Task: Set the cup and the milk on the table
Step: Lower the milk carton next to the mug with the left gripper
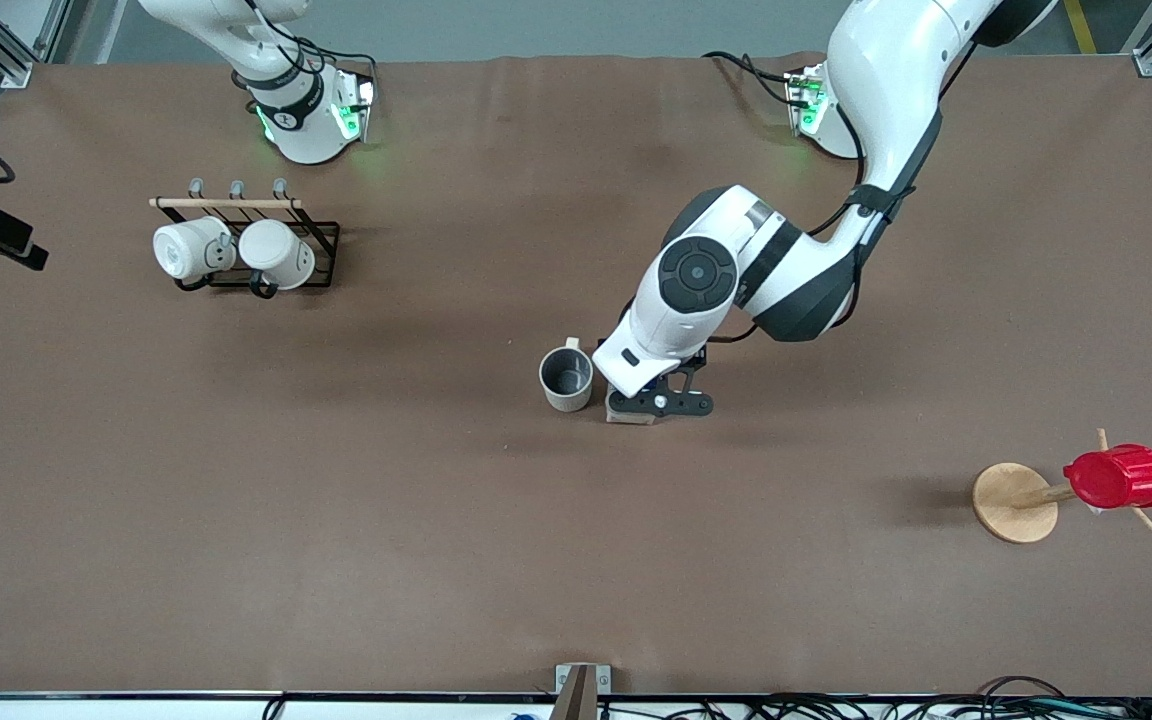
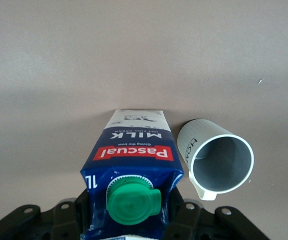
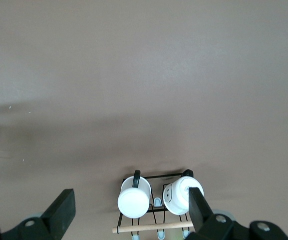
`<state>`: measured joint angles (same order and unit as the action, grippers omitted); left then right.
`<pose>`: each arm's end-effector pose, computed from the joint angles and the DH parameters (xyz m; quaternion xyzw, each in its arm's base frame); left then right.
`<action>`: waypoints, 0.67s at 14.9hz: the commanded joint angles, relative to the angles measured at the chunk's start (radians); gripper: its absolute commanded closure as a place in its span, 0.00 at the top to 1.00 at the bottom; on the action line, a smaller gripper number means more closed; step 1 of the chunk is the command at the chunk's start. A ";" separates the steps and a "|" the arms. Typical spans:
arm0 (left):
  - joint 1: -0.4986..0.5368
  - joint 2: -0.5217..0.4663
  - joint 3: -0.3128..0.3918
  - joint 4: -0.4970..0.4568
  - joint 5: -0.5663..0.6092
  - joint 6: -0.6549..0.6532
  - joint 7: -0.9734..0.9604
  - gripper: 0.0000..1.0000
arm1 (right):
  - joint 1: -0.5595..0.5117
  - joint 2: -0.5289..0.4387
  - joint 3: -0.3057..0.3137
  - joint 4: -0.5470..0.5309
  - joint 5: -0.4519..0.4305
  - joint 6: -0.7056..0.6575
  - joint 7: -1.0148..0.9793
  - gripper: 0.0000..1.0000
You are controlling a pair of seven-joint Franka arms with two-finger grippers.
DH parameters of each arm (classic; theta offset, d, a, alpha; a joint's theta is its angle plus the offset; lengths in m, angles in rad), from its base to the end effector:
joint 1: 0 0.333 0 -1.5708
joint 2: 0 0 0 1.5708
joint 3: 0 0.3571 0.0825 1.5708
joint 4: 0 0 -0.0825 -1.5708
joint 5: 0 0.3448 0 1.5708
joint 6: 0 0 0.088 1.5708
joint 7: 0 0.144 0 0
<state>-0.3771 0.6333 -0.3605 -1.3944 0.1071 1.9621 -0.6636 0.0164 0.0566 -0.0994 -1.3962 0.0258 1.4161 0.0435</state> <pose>0.5599 -0.4231 0.3640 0.9980 -0.0272 -0.0462 0.0348 0.5165 -0.0370 0.6604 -0.9979 0.0614 0.0180 0.0103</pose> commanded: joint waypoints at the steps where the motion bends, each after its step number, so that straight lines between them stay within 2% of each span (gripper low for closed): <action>1: -0.013 0.000 0.006 0.031 0.019 -0.063 -0.008 0.54 | -0.009 0.002 0.007 0.009 0.000 -0.003 -0.002 1.00; 10: -0.034 -0.004 -0.003 0.019 0.023 -0.077 -0.059 0.55 | -0.010 0.002 0.006 0.009 0.003 -0.006 -0.004 1.00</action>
<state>-0.4060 0.6330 -0.3652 -1.3855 0.1074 1.9096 -0.7056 0.0160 0.0566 -0.0998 -1.3962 0.0258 1.4161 0.0435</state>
